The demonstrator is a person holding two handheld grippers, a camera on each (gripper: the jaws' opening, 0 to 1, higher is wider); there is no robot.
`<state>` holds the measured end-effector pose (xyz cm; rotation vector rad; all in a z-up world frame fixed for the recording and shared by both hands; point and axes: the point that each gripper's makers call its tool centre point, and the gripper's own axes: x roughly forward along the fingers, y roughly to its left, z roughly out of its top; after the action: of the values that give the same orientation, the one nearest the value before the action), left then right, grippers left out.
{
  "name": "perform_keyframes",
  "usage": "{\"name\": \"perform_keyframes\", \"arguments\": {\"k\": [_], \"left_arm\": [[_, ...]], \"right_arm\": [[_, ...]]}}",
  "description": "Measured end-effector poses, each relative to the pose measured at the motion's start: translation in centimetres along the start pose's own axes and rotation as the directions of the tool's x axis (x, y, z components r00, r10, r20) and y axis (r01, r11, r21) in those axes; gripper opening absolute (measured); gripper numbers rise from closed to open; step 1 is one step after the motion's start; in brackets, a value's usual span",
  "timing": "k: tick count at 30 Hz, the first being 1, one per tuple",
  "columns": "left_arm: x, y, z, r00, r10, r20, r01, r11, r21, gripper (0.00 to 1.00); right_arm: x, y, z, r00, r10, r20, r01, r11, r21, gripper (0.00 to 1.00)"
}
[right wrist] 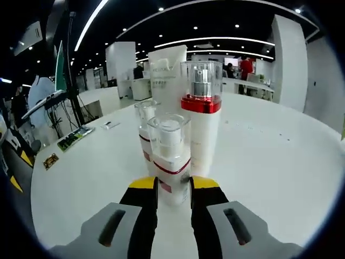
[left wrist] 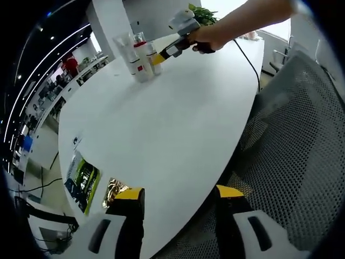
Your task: Arrange the skincare products in the storage area until every visible bottle or jar stands upright without overlapping.
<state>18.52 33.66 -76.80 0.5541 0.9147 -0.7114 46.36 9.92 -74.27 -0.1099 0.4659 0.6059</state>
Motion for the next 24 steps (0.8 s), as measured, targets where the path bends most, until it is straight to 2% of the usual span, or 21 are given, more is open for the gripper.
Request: {"name": "perform_keyframes", "arguments": {"k": [8, 11, 14, 24], "left_arm": [[0.0, 0.03, 0.08, 1.0, 0.001, 0.006, 0.0, 1.0, -0.002, 0.53], [0.01, -0.05, 0.09, 1.0, -0.002, 0.005, 0.002, 1.0, -0.001, 0.53], [0.06, -0.16, 0.09, 1.0, -0.007, 0.003, 0.007, 1.0, -0.002, 0.53], [0.01, -0.31, 0.12, 1.0, -0.013, 0.005, 0.013, 1.0, -0.002, 0.53]], "right_arm": [[0.28, -0.36, 0.05, 1.0, -0.013, -0.01, 0.013, 1.0, 0.001, 0.21], [0.32, -0.29, -0.26, 0.999, -0.011, -0.03, 0.011, 1.0, 0.016, 0.21], [0.2, -0.35, -0.4, 0.999, -0.015, -0.028, 0.016, 0.998, 0.062, 0.26], [-0.41, -0.68, -0.52, 0.999, -0.02, -0.03, 0.022, 0.998, 0.058, 0.22]]}}
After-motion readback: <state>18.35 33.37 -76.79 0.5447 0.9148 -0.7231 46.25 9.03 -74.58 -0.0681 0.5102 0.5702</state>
